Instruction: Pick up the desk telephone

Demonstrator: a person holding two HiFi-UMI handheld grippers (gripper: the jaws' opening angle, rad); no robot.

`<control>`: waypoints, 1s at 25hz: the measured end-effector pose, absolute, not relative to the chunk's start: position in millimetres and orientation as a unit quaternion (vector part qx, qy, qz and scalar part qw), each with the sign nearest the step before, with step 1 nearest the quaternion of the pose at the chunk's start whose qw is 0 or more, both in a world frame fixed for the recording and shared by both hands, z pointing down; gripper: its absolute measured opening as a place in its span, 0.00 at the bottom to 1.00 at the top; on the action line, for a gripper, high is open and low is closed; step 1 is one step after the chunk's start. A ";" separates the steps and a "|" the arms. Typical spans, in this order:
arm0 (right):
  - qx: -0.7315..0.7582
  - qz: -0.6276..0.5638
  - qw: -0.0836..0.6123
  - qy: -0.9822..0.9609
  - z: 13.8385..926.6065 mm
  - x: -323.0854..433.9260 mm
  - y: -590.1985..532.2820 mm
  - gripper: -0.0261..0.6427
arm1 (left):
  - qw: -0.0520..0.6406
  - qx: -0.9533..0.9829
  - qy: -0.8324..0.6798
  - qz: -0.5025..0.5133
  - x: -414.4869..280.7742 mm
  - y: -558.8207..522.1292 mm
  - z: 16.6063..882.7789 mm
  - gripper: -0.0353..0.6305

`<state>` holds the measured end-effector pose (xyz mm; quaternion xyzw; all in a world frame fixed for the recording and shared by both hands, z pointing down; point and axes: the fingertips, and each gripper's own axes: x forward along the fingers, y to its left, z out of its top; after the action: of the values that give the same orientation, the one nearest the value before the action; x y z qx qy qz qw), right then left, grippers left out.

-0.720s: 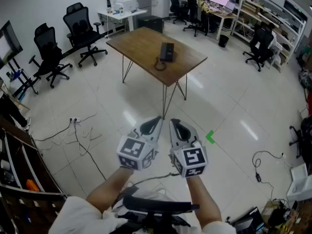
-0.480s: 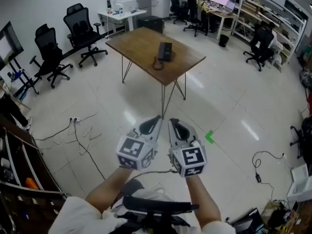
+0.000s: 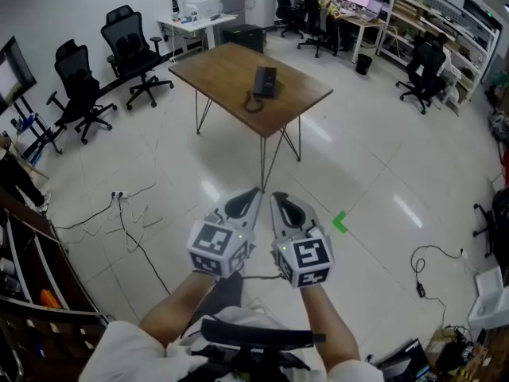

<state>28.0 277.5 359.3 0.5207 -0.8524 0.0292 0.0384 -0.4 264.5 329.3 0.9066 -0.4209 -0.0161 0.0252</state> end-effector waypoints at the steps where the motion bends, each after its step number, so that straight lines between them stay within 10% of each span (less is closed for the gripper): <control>1: 0.521 0.030 0.040 -0.852 360.6 29.0 275.3 0.05 | 0.026 0.906 -0.421 -0.017 0.2 262.3 330.5 0.06; 25: 0.528 0.045 0.073 -0.845 377.3 22.8 134.9 0.05 | 0.067 0.908 -0.413 -0.008 -3.3 117.9 355.6 0.06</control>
<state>22.8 134.9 377.3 0.5277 -0.8451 0.0448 0.0727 -3.3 117.9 355.6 0.9085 -0.4125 -0.0082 0.0668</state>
